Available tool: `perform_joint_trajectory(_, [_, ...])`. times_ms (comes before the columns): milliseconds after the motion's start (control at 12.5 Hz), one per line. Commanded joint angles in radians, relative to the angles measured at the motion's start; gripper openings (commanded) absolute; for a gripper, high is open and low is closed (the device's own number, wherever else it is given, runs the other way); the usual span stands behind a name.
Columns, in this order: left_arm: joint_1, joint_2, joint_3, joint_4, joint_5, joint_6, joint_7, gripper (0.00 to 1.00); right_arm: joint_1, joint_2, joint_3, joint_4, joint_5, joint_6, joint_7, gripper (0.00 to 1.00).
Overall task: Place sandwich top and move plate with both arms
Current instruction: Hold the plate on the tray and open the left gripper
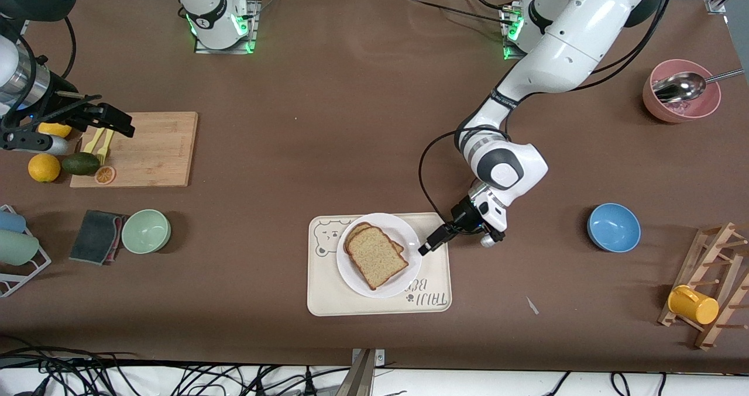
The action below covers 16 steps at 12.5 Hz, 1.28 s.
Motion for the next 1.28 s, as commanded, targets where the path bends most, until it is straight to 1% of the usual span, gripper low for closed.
perform_joint_trajectory(0, [0.006, -0.03, 0.002, -0.012, 0.06, 0.017, -0.05, 0.76, -0.006, 0.0, 0.004, 0.006, 0.011, 0.005, 0.006, 1.0])
perform_joint_trajectory(240, [0.013, -0.047, -0.003, -0.031, 0.099, 0.012, -0.081, 0.81, -0.006, 0.0, 0.001, 0.006, 0.005, -0.001, 0.003, 1.0])
perform_joint_trajectory(320, [0.011, -0.058, -0.003, -0.043, 0.148, 0.012, -0.136, 0.82, -0.006, -0.002, 0.001, 0.008, 0.005, -0.001, 0.005, 1.0])
perform_joint_trajectory(479, [0.003, -0.064, -0.001, -0.066, 0.301, 0.009, -0.307, 0.82, -0.008, -0.002, 0.001, 0.008, 0.01, -0.006, 0.008, 1.0])
perform_joint_trajectory(639, [0.005, -0.092, -0.001, -0.107, 0.503, -0.001, -0.508, 0.84, -0.008, -0.002, 0.001, 0.008, 0.01, -0.007, 0.006, 1.0])
perform_joint_trajectory(799, [0.016, -0.118, 0.003, -0.123, 0.661, -0.056, -0.685, 0.86, -0.006, -0.005, 0.002, 0.009, 0.01, -0.007, 0.015, 1.0])
perform_joint_trajectory(879, [0.016, -0.135, 0.005, -0.138, 0.738, -0.067, -0.766, 0.91, -0.006, -0.005, 0.002, 0.011, 0.01, -0.009, 0.008, 1.0])
perform_joint_trajectory(959, [0.019, -0.148, 0.011, -0.155, 0.808, -0.079, -0.834, 0.93, -0.008, -0.005, 0.002, 0.009, 0.01, -0.009, 0.0, 1.0])
perform_joint_trajectory(1039, [0.02, -0.164, 0.032, -0.166, 0.879, -0.119, -0.897, 0.98, -0.008, -0.005, 0.001, 0.011, 0.008, -0.009, 0.0, 1.0])
perform_joint_trajectory(1118, [0.02, -0.176, 0.054, -0.167, 0.962, -0.17, -0.975, 0.99, -0.008, -0.005, 0.001, 0.015, 0.008, -0.009, -0.001, 1.0])
perform_joint_trajectory(1198, [0.02, -0.19, 0.078, -0.166, 1.069, -0.22, -1.07, 0.99, -0.008, -0.005, 0.001, 0.017, 0.008, -0.01, -0.003, 1.0])
